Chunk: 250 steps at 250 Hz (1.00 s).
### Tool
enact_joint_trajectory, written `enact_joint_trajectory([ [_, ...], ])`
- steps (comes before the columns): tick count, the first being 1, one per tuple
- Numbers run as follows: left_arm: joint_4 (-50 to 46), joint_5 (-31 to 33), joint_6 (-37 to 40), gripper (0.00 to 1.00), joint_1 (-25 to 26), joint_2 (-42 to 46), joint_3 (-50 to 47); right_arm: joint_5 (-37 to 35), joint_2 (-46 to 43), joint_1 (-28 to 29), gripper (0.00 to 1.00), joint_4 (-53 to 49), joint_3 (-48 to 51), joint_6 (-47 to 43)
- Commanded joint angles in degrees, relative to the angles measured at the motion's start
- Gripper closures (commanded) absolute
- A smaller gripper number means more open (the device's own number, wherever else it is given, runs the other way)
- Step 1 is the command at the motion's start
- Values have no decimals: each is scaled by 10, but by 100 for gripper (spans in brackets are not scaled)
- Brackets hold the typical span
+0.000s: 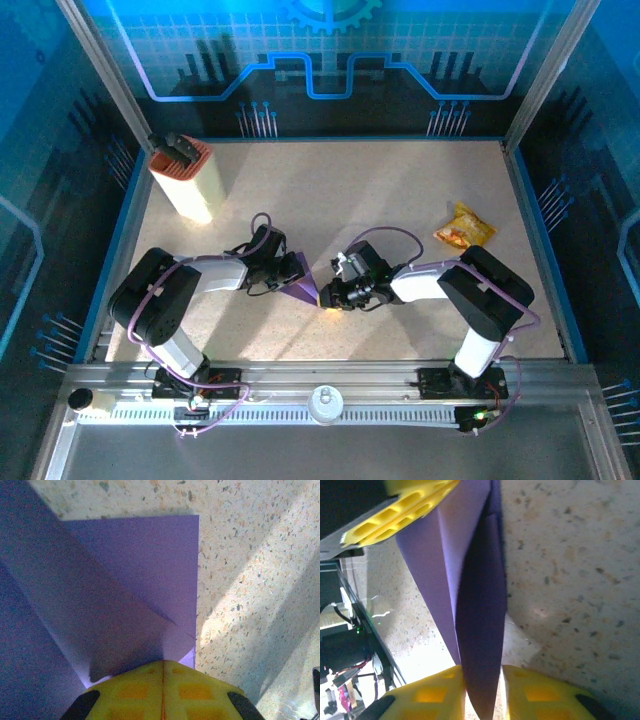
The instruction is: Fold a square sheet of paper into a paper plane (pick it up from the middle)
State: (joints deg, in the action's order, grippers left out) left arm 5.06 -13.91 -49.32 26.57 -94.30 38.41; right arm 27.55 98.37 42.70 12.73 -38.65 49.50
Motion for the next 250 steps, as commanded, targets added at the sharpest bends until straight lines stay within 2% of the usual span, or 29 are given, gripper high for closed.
enact_joint_trajectory([
  [1, -45, 23, 15, 91, -6, -13, -7, -17, -25, 1, 69, -35, 11, -5],
  [22, -44, 21, 15, 92, -5, -13, -6, -51, -65, -15, 65, -79, 9, -24],
  [50, -46, 19, 17, 91, -6, -15, -3, -46, -90, -22, 65, -127, -17, -66],
  [70, -46, 18, 17, 91, -6, -15, -3, -12, -80, -15, 73, -129, -43, -83],
  [93, -45, 16, 17, 92, -5, -15, -1, 3, -50, 9, 89, -130, -78, -95],
  [116, -46, 14, 16, 91, -5, -14, 0, -13, -17, 34, 97, -149, -110, -98],
  [156, -48, 12, 19, 91, -5, -14, 2, -30, 35, 52, 100, -165, -150, -98],
  [185, -48, 12, 20, 91, -5, -15, 2, -39, 43, 47, 100, -147, -139, -84],
  [250, -45, 10, 19, 91, -6, -19, -1, -13, 50, 31, 100, -100, -114, -63],
])
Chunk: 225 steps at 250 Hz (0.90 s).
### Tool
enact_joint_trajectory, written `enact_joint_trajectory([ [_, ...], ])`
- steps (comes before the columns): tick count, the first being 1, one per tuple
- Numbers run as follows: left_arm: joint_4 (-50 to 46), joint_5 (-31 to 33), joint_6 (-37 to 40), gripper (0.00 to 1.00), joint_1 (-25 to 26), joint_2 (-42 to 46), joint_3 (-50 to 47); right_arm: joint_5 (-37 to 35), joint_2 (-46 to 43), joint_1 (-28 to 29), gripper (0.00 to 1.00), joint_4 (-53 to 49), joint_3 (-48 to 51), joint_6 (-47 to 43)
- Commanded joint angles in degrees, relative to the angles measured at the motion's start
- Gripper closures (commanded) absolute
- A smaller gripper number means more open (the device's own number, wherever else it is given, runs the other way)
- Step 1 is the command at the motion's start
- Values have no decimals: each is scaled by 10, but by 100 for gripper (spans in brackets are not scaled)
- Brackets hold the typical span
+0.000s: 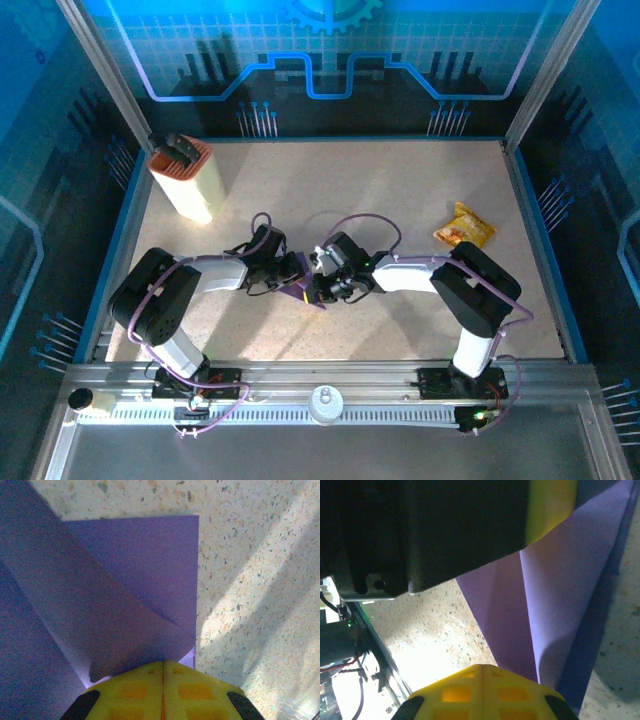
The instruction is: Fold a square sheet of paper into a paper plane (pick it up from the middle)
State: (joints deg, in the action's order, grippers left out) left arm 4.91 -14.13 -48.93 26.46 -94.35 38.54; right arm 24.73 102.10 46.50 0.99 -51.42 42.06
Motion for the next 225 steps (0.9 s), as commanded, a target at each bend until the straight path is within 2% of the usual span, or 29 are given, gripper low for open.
enact_joint_trajectory([
  [1, -43, 11, 15, 91, -4, -19, -2, 15, 12, -8, 100, 17, 17, 13],
  [225, -45, 14, 17, 91, -4, -18, -1, -6, 0, -26, 100, 35, 61, 30],
])
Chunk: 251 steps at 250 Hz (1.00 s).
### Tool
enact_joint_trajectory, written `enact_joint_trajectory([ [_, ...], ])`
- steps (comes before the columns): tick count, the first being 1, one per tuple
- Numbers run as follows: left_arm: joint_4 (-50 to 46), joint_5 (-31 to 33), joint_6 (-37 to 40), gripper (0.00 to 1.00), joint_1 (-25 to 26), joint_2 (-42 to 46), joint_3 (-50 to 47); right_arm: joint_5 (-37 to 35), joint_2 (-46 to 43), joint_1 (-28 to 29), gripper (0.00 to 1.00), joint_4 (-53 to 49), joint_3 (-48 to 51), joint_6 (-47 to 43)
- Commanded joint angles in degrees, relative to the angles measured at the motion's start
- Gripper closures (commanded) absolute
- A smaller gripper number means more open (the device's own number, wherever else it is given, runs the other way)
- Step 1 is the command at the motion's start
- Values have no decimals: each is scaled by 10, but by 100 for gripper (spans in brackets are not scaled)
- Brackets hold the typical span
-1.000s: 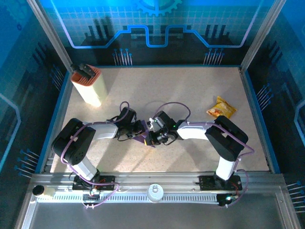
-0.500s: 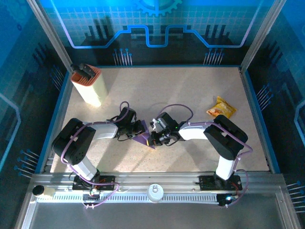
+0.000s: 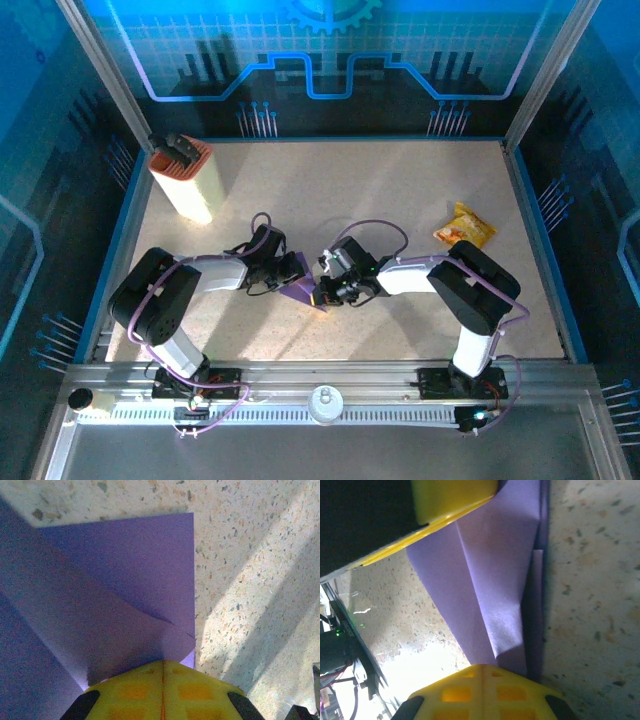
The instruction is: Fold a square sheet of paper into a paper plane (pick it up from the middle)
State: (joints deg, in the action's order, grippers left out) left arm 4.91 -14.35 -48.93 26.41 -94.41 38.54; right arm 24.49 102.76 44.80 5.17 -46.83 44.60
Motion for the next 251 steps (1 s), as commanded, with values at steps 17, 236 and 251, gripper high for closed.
enact_joint_trajectory([
  [17, -46, 15, 18, 91, -4, -18, 1, -2, -5, -9, 100, -3, 20, 8],
  [236, -50, 14, 19, 92, -4, -20, 5, -28, -22, 18, 99, -59, -5, -30],
  [251, -51, 14, 20, 91, -4, -20, 4, -35, -20, 17, 99, -59, -1, -29],
])
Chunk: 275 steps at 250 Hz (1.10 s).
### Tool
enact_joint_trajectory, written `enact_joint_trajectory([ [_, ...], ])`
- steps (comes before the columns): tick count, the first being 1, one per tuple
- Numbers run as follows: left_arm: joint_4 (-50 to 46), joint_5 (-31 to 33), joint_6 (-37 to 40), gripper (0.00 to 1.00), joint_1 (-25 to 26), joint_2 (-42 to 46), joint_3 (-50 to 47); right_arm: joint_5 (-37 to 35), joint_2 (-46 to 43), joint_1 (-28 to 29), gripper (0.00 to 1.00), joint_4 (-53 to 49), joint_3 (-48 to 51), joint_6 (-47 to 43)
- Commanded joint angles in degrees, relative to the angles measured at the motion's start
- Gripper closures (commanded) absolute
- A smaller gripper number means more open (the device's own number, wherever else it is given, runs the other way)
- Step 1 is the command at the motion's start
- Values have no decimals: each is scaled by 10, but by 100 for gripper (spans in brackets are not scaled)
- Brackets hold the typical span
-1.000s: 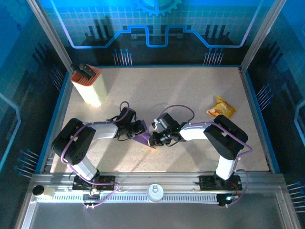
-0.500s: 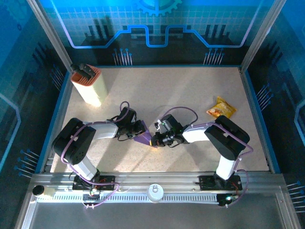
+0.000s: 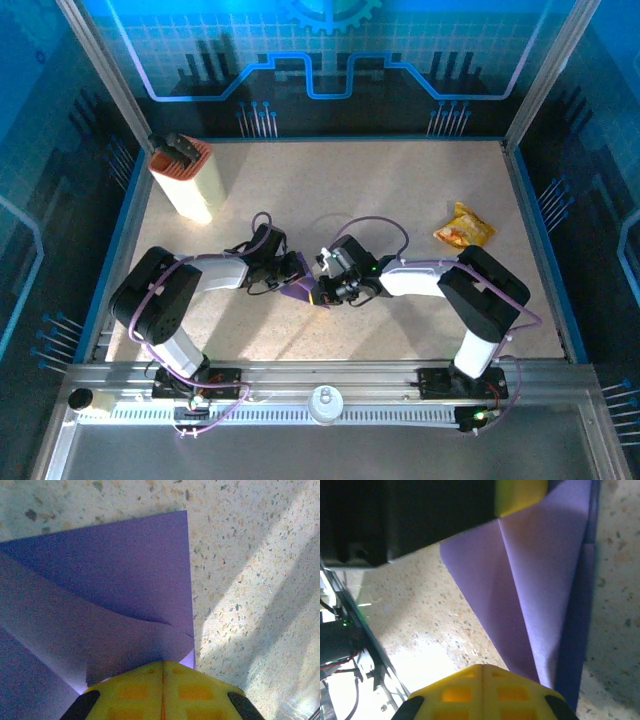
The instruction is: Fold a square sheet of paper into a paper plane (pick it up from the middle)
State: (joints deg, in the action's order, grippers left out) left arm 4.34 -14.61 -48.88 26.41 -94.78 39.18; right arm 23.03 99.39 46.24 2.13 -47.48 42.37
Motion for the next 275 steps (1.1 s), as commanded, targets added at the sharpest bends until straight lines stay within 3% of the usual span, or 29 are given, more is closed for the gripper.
enact_joint_trajectory([
  [1, -45, 17, 19, 91, -4, -16, -2, -21, 13, 2, 99, -30, 6, -7],
  [179, -44, 18, 19, 91, -4, -17, -2, 54, 0, -40, 99, 109, 85, 65],
  [217, -44, 18, 19, 91, -4, -16, -2, 49, -32, -40, 99, 62, 51, 51],
  [275, -42, 17, 16, 92, -4, -15, -3, 55, 26, -38, 99, 44, -11, 53],
])
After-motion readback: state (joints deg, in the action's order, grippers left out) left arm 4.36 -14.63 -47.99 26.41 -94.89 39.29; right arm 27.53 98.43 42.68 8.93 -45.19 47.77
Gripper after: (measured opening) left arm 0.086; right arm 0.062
